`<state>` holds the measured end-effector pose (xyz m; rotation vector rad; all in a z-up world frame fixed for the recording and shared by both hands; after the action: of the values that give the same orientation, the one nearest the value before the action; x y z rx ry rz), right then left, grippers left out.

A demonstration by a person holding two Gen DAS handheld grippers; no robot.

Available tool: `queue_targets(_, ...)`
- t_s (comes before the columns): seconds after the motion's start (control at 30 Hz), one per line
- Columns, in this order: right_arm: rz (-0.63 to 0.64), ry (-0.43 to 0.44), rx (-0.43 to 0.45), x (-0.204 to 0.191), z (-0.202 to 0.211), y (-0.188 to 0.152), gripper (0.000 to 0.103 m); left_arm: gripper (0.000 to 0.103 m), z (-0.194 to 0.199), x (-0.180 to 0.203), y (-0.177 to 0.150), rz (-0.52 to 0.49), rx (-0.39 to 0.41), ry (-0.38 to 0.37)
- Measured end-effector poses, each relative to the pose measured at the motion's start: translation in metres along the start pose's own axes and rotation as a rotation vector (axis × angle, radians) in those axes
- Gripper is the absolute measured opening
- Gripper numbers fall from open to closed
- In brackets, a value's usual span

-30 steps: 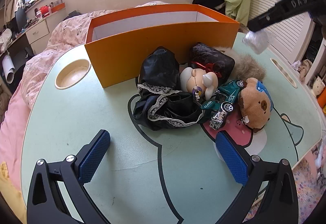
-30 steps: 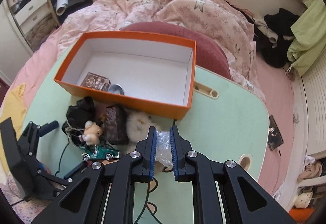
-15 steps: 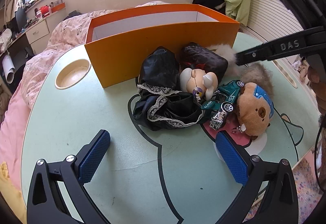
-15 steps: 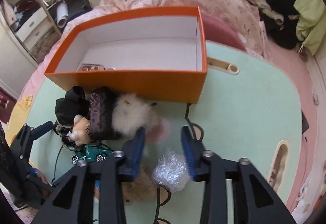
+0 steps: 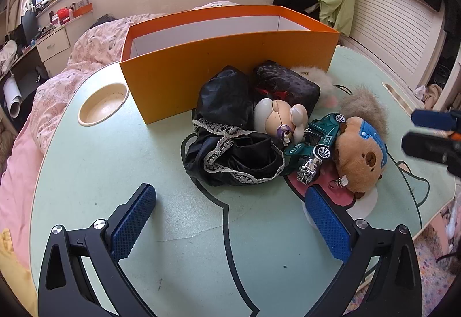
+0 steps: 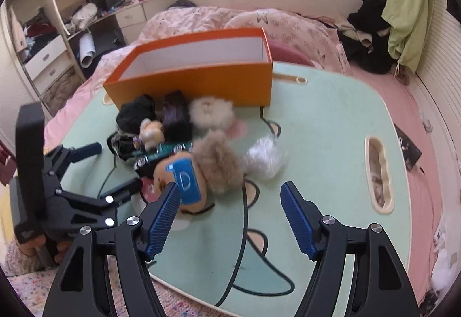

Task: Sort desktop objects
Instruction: 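Carry the plastic bag out and place it beside the brown pom-pom, then move the left tool over the box toward the brown card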

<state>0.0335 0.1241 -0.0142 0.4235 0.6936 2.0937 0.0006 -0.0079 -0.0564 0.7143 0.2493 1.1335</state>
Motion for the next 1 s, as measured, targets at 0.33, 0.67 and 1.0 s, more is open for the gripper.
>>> queue_targets(0.33, 0.041, -0.067, 0.013, -0.01, -0.037, -0.022, 0.103, 0.103, 0.0, -0.002, -0.001, -0.011, -0.002, -0.006)
queue_targets(0.67, 0.07, -0.059, 0.032, -0.015, -0.038, -0.023, 0.103, 0.103, 0.0, -0.003, -0.001, -0.024, -0.003, -0.013)
queue_targets(1.0, 0.069, -0.059, 0.033, -0.016, -0.038, -0.023, 0.103, 0.103, 0.0, -0.003, -0.001, -0.043, -0.085, -0.008)
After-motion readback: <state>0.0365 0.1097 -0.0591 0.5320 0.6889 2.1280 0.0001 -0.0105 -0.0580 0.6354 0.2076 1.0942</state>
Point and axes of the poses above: each gripper's, at about its wrist camera, not at the fingertips, and z roughly against the way its jaws point, x to its right, y to its top, the point moved 7 cm from there along -z, roughly the way its jaws point, and after that the axes turned 9 degrees about z, right-handed, at the moved point
